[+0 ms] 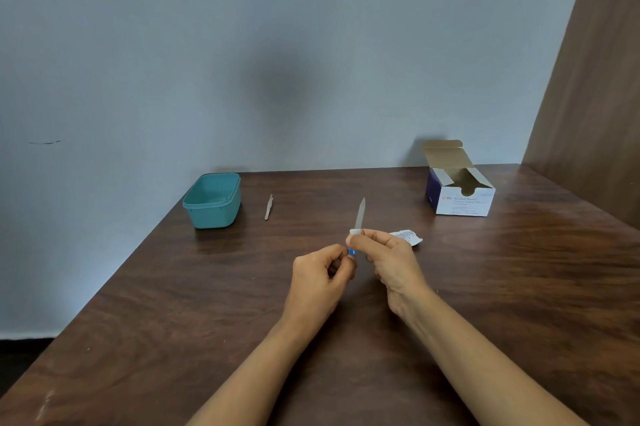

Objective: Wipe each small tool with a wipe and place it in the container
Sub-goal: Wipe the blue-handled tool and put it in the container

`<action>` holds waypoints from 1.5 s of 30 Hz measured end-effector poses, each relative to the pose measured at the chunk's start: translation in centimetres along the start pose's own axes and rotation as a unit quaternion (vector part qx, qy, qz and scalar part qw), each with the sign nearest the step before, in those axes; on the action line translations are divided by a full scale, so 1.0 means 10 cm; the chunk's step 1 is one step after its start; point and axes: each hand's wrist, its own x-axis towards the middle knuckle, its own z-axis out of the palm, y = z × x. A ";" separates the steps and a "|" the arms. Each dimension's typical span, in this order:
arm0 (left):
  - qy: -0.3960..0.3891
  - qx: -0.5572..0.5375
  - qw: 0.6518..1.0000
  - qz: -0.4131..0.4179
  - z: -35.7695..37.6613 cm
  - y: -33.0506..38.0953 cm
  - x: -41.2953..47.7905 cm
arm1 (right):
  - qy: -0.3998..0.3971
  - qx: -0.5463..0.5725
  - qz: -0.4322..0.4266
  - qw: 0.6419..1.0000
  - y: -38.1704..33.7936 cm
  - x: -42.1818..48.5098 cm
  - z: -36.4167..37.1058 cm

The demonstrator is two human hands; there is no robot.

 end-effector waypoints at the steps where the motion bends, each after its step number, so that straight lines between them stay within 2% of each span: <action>1: 0.002 -0.001 1.000 0.000 0.01 0.01 0.00 | 0.006 -0.003 -0.007 1.000 0.00 0.01 0.00; 7: 0.015 -0.016 1.000 -0.009 0.02 0.02 -0.03 | -0.022 -0.063 -0.013 0.998 0.05 0.05 0.00; 13: 0.032 -0.023 0.999 -0.028 0.03 -0.03 -0.01 | -0.081 -0.002 0.016 0.997 0.01 0.07 -0.07; 16: 0.018 -0.028 0.999 -0.025 0.04 -0.06 0.00 | -0.081 -0.013 0.019 0.996 0.01 0.10 -0.09; 19: 0.014 -0.052 0.998 -0.042 0.06 -0.07 0.02 | -0.058 -0.045 -0.015 0.997 0.05 0.14 -0.08; 22: 0.007 -0.084 0.994 -0.072 0.07 -0.06 0.05 | -0.066 -0.047 -0.059 0.995 0.09 0.16 -0.07; 27: -0.020 -0.124 0.986 -0.109 0.09 -0.10 0.11 | -0.097 -0.003 -0.018 0.995 0.12 0.22 -0.10; 33: -0.047 -0.133 0.981 -0.134 0.15 -0.08 0.20 | -0.036 0.104 -0.029 0.993 0.19 0.27 -0.09; 41: -0.013 -0.126 0.987 -0.102 0.15 -0.08 0.21 | -0.030 0.091 -0.090 0.991 0.24 0.33 -0.08; 45: 0.006 -0.082 0.994 -0.072 0.13 -0.10 0.24 | 0.027 0.061 -0.166 0.984 0.25 0.34 -0.02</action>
